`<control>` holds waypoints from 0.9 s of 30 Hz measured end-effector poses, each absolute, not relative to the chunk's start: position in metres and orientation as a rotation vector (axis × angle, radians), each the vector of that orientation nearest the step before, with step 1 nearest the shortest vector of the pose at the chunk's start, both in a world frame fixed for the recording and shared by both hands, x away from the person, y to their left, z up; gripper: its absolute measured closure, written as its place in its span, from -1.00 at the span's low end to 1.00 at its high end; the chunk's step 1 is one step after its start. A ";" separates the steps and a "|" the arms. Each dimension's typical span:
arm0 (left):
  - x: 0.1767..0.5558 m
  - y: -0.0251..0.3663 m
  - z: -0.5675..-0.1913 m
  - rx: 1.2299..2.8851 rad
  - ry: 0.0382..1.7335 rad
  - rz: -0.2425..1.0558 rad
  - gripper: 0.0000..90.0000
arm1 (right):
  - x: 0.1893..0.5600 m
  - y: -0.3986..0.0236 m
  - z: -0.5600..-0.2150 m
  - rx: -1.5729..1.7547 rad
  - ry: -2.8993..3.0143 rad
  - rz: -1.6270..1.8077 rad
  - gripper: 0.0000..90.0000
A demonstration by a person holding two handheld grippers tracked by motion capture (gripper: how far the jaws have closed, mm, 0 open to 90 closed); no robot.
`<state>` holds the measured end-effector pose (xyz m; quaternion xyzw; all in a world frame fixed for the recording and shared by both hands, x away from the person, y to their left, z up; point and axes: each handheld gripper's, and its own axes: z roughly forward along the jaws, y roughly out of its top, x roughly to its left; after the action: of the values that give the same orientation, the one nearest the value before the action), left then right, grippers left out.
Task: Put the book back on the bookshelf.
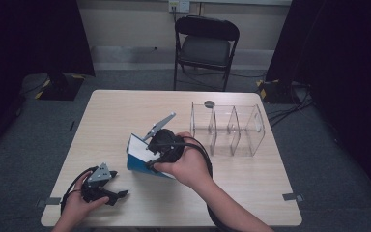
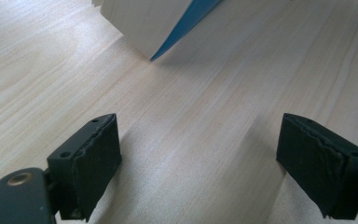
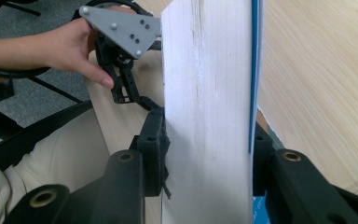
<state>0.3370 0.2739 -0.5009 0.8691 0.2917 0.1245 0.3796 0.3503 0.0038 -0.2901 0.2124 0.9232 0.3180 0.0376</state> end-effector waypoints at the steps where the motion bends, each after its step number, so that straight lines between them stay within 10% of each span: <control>1: 0.337 0.274 -0.501 2.219 0.744 0.317 -0.71 | 0.352 0.005 -0.289 0.664 2.834 0.976 0.34; 27: 0.337 0.274 -0.501 2.218 0.745 0.317 -0.72 | 0.386 0.014 -0.278 0.688 2.872 0.972 0.34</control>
<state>0.3373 0.2739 -0.5010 0.8688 0.2918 0.1243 0.3802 0.3857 0.0144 -0.2782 0.2214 0.9235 0.3127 0.0164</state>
